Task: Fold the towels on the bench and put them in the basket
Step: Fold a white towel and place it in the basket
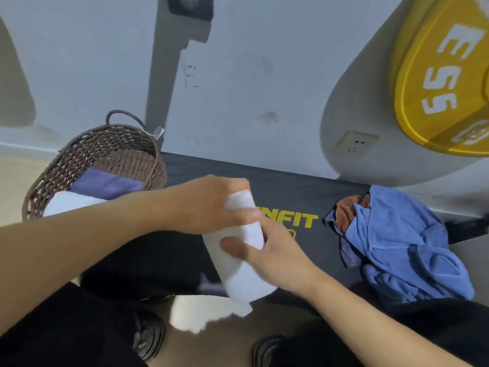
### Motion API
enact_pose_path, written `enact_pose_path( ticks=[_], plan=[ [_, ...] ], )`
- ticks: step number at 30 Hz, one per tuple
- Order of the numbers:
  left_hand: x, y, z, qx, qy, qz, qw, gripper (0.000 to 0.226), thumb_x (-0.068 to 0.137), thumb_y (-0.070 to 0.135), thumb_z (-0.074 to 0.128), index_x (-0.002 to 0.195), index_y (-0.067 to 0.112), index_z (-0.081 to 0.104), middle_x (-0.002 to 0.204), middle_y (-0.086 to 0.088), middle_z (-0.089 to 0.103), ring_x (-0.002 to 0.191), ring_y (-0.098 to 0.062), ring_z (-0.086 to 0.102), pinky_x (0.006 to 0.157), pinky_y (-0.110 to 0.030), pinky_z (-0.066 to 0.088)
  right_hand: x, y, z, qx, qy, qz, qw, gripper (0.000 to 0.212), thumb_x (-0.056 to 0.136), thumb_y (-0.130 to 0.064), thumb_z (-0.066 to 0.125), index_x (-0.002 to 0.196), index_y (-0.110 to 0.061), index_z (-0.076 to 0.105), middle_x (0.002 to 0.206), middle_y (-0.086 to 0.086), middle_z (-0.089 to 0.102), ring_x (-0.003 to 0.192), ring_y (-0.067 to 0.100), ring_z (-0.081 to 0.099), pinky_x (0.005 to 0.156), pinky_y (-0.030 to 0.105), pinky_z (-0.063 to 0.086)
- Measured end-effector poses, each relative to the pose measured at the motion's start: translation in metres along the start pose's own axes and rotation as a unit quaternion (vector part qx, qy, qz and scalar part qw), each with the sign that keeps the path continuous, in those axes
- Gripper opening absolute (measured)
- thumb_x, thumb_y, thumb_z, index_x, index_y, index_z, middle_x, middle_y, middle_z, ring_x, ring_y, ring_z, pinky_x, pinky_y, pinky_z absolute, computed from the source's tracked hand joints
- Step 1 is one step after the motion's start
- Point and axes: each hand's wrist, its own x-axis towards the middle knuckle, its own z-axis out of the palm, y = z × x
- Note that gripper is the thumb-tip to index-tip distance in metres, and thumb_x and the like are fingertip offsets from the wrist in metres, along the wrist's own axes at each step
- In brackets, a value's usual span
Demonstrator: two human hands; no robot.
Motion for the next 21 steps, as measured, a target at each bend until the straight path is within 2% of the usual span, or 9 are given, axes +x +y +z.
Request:
enact_pose_path(
  ticks=[3,6,8,9,11,13,17,19,21],
  plan=[
    [-0.003,-0.032,-0.023,-0.005,0.049,-0.014,0.999,0.031,0.097,0.050,0.047,0.097,0.021,0.058,0.094,0.008,0.063,0.090,-0.013,0.060,0.074,-0.022,0.045,0.020,-0.011,0.027,-0.020,0.104,0.008,0.994,0.040,0.080,-0.065,0.062,0.089,-0.026,0.061,0.084,-0.010,0.068,0.073,0.005,0.064,0.062,0.026,0.049],
    [-0.013,-0.061,-0.047,0.005,0.076,-0.019,0.997,0.035,0.102,0.044,0.040,0.099,0.014,0.059,0.095,0.004,0.061,0.091,-0.015,0.056,0.076,-0.014,0.038,0.048,-0.028,0.046,-0.100,0.063,-0.025,0.993,0.061,0.082,-0.078,0.044,0.088,-0.020,0.061,0.087,-0.003,0.067,0.076,0.013,0.064,0.067,0.036,0.051],
    [-0.021,-0.078,-0.066,0.024,0.105,-0.016,0.994,0.035,0.102,0.043,0.039,0.089,0.016,0.057,0.084,0.006,0.057,0.081,-0.010,0.052,0.070,-0.008,0.035,0.072,-0.042,0.056,-0.107,0.042,-0.058,0.992,0.060,0.088,-0.072,0.043,0.087,-0.014,0.061,0.086,0.003,0.067,0.073,0.015,0.062,0.067,0.036,0.050],
    [-0.025,-0.086,-0.077,0.034,0.127,-0.014,0.991,0.034,0.102,0.044,0.039,0.082,0.021,0.054,0.078,0.008,0.055,0.075,-0.004,0.050,0.067,-0.009,0.034,0.084,-0.049,0.061,-0.105,0.040,-0.076,0.991,0.055,0.092,-0.066,0.045,0.083,-0.014,0.060,0.080,0.002,0.065,0.069,0.012,0.058,0.064,0.030,0.047],
    [-0.033,-0.102,-0.099,0.040,0.178,-0.010,0.983,0.035,0.102,0.045,0.039,0.075,0.026,0.049,0.074,0.010,0.053,0.070,-0.001,0.050,0.063,-0.013,0.034,0.112,-0.067,0.071,-0.112,0.053,-0.115,0.986,0.045,0.097,-0.056,0.048,0.071,-0.019,0.055,0.063,-0.008,0.057,0.058,0.003,0.047,0.054,0.015,0.037],
    [-0.041,-0.125,-0.119,0.001,0.237,0.001,0.971,0.038,0.103,0.046,0.040,0.077,0.022,0.054,0.074,0.007,0.056,0.067,-0.002,0.051,0.060,-0.015,0.035,0.143,-0.086,0.081,-0.146,0.061,-0.143,0.977,0.046,0.099,-0.051,0.048,0.064,-0.022,0.049,0.054,-0.015,0.050,0.051,0.001,0.042,0.048,0.011,0.033],
    [-0.055,-0.190,-0.131,-0.105,0.297,-0.059,0.947,0.036,0.098,0.053,0.048,0.089,0.021,0.063,0.082,0.006,0.065,0.072,-0.004,0.059,0.062,-0.023,0.043,0.205,-0.114,0.090,-0.268,-0.036,-0.130,0.954,0.041,0.098,-0.050,0.051,0.083,-0.014,0.061,0.073,-0.009,0.060,0.065,0.008,0.052,0.062,0.025,0.045],
    [-0.056,-0.221,-0.124,-0.153,0.317,-0.114,0.929,0.030,0.093,0.054,0.056,0.091,0.024,0.063,0.083,0.010,0.064,0.072,-0.003,0.061,0.061,-0.024,0.044,0.230,-0.119,0.095,-0.327,-0.086,-0.112,0.934,0.042,0.098,-0.050,0.051,0.095,-0.010,0.062,0.083,-0.002,0.065,0.071,0.011,0.057,0.066,0.025,0.047],
    [-0.053,-0.242,-0.117,-0.211,0.337,-0.161,0.903,0.027,0.091,0.045,0.064,0.089,0.018,0.065,0.080,0.004,0.066,0.063,-0.010,0.063,0.058,-0.030,0.054,0.252,-0.121,0.101,-0.348,-0.117,-0.084,0.926,0.042,0.100,-0.048,0.050,0.099,-0.007,0.061,0.084,0.002,0.066,0.071,0.014,0.059,0.064,0.025,0.047]
  ],
)
